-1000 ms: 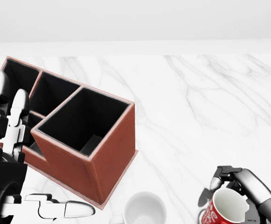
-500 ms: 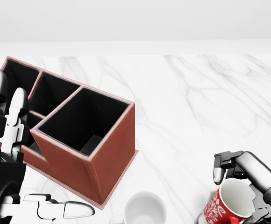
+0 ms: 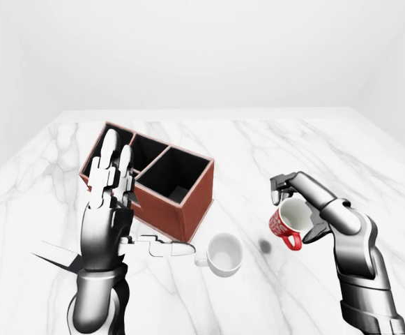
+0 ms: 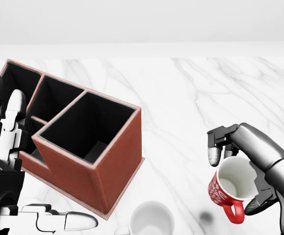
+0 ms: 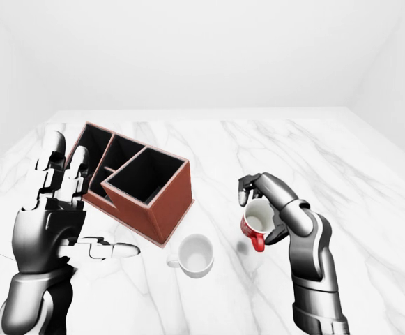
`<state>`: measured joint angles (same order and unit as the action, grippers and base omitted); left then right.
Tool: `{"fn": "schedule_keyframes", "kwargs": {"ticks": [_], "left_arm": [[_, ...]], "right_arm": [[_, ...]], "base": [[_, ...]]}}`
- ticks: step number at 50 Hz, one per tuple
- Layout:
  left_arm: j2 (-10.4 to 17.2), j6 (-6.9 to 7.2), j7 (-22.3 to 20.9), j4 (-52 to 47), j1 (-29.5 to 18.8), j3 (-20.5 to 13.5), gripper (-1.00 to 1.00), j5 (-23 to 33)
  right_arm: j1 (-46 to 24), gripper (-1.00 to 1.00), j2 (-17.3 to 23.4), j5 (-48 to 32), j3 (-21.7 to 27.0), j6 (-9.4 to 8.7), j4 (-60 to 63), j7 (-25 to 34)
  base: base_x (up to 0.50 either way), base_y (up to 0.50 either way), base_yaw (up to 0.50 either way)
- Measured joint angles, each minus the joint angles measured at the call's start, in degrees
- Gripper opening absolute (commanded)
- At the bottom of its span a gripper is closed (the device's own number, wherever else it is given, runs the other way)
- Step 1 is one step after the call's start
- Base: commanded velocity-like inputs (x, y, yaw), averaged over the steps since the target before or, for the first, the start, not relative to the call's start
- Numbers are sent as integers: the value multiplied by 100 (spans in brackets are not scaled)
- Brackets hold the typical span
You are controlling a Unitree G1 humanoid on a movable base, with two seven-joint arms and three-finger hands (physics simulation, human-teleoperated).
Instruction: Pick up the red mug and place it to the right of the caddy.
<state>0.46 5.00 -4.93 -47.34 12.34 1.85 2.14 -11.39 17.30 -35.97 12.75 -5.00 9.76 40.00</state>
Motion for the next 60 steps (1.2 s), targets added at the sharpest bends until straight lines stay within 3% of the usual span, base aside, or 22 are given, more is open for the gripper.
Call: {"fn": "schedule_keyframes", "kwargs": {"ticks": [25, 60], "left_arm": [[-5, 0, -26, -9, -6, -43, 100, -26], [-6, 0, -31, 48, -18, -56, 100, -36]], "right_arm": [[-1183, -100, -161, -592, -616, 0, -289, 0], [-1779, -100, -505, -877, -1028, 0, -995, -12]], "base": [[0, 0, 0], [0, 0, 0]]}}
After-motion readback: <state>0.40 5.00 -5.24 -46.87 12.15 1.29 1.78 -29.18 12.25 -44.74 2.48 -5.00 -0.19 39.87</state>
